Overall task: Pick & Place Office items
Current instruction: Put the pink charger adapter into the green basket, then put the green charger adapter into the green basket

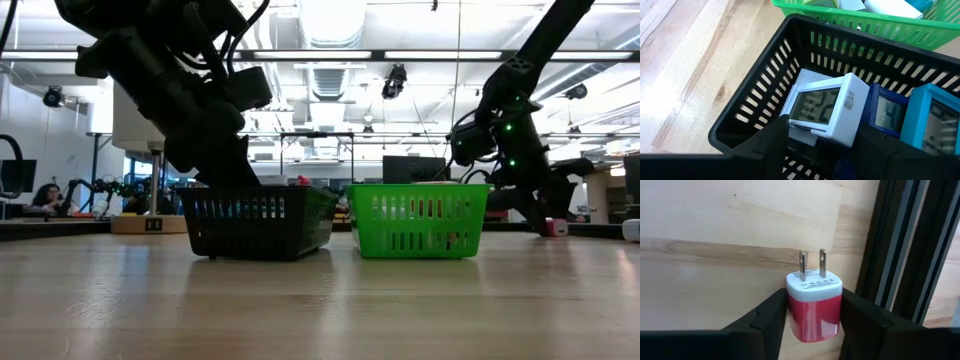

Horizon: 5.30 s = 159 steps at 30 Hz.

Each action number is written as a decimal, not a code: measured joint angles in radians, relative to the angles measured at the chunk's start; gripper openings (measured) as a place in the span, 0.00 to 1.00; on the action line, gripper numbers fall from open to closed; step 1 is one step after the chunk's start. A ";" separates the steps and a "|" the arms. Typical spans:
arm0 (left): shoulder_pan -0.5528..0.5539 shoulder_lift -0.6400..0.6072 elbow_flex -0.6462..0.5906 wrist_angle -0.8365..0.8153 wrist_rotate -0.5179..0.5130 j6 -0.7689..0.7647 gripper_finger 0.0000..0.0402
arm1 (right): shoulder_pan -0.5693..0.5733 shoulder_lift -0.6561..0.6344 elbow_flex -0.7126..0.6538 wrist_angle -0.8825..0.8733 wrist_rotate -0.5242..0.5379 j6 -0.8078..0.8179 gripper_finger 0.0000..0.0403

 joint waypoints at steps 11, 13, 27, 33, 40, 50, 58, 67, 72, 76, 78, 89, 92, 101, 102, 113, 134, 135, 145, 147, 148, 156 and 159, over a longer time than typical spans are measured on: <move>0.000 0.000 0.000 0.000 0.000 0.000 0.47 | 0.001 -0.001 0.001 -0.005 -0.006 -0.050 0.32; 0.000 0.000 0.000 0.000 0.000 0.000 0.47 | 0.002 -0.003 0.003 -0.011 -0.009 -0.067 0.32; 0.000 0.000 0.000 0.000 0.000 0.000 0.47 | 0.047 -0.113 0.019 -0.091 -0.111 -0.109 0.31; 0.000 0.000 0.000 0.000 0.000 0.000 0.47 | 0.112 -0.221 0.019 -0.091 -0.107 -0.091 0.31; 0.000 0.000 0.000 0.000 0.000 0.000 0.47 | 0.269 -0.346 0.021 -0.066 -0.094 -0.010 0.31; 0.000 0.000 0.000 0.000 0.000 -0.008 0.47 | 0.580 -0.410 0.022 0.202 -0.055 0.065 0.31; 0.000 0.000 0.000 -0.004 0.000 -0.008 0.47 | 0.782 -0.407 0.023 0.423 0.031 0.050 0.31; 0.000 0.000 0.000 -0.007 0.000 -0.019 0.47 | 0.984 -0.406 0.021 0.531 0.139 0.059 0.31; 0.000 0.000 0.000 -0.007 0.000 -0.019 0.47 | 1.072 -0.405 0.000 0.601 0.172 0.073 0.30; 0.000 0.000 0.000 -0.007 0.000 -0.019 0.47 | 1.125 -0.405 -0.044 0.727 0.171 0.073 0.30; 0.000 0.000 0.000 -0.007 0.000 -0.019 0.47 | 1.145 -0.405 -0.080 0.800 0.166 0.073 0.30; 0.000 -0.001 0.000 0.000 0.000 0.041 0.47 | 1.157 -0.309 -0.218 1.042 0.027 0.129 0.30; -0.001 -0.010 0.017 0.019 0.000 0.119 0.47 | 1.158 -0.230 -0.192 1.097 0.004 0.097 0.30; -0.061 -0.137 0.068 -0.040 0.026 0.200 0.47 | 1.157 -0.057 0.025 1.026 -0.036 -0.006 0.30; -0.070 -0.156 0.066 -0.056 0.026 0.197 0.47 | 1.157 -0.043 0.045 0.997 -0.036 -0.006 0.30; -0.133 -0.308 0.026 -0.127 0.022 0.138 0.47 | 1.142 0.013 0.168 0.679 -0.050 0.049 0.30; -0.144 -0.394 -0.016 -0.185 0.024 0.083 0.47 | 1.129 0.059 0.204 0.595 -0.156 0.055 0.80; -0.144 -0.394 -0.016 -0.188 0.023 0.083 0.47 | 1.129 0.058 0.210 0.596 -0.154 0.049 0.81; -0.144 -0.395 -0.016 -0.187 0.022 0.082 0.47 | 1.129 0.058 0.260 0.587 -0.147 -0.003 0.82; -0.144 -0.395 -0.016 -0.187 0.022 0.083 0.47 | 1.129 0.058 0.278 0.573 -0.147 -0.012 0.81; -0.144 -0.395 -0.016 -0.188 0.022 0.082 0.47 | 1.129 0.058 0.290 0.558 -0.147 -0.016 0.81; -0.144 -0.395 -0.016 -0.188 0.022 0.083 0.47 | 1.129 0.058 0.394 0.333 -0.144 -0.038 0.81; -0.143 -0.395 -0.016 -0.187 0.021 0.094 0.47 | 1.129 0.058 0.426 0.232 -0.144 -0.038 0.81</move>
